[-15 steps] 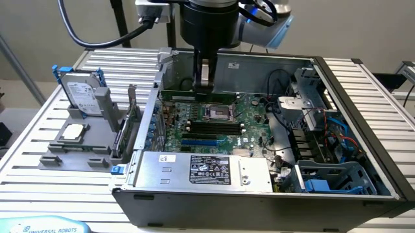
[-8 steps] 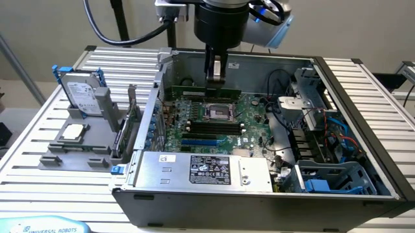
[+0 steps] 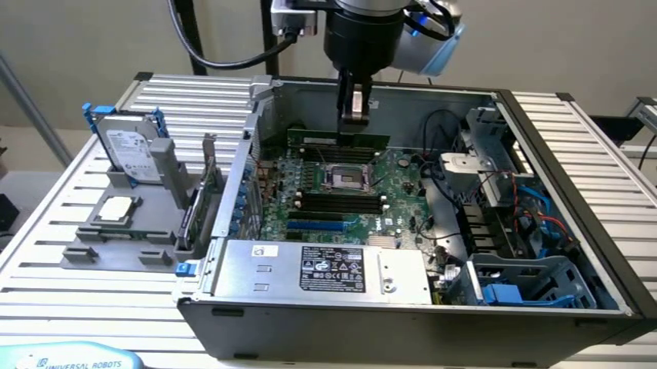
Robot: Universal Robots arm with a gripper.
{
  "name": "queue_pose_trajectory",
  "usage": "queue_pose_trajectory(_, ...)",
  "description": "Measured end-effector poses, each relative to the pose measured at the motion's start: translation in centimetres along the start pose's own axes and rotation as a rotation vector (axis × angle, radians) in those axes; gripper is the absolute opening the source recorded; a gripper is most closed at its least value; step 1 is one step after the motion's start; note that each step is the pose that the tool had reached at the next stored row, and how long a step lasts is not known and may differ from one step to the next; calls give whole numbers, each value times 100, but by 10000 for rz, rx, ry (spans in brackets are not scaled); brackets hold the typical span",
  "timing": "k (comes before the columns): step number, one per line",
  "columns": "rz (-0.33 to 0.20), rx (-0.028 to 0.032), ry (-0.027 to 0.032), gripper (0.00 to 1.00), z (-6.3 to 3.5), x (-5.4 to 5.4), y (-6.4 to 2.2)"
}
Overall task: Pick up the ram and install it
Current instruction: 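Pick up the ram and move it above insertion slot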
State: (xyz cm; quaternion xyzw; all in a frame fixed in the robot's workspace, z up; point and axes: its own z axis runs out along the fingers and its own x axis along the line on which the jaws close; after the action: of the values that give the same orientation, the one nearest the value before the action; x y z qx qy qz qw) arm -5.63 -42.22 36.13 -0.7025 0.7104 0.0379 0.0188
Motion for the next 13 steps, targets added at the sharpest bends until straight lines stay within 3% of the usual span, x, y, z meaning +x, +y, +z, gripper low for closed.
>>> queue_pose_trajectory(8, 0, -1, 0, 13, 164, -279, -146)
queue_pose_trajectory(13, 3, 3, 0, 13, 241, -311, -208)
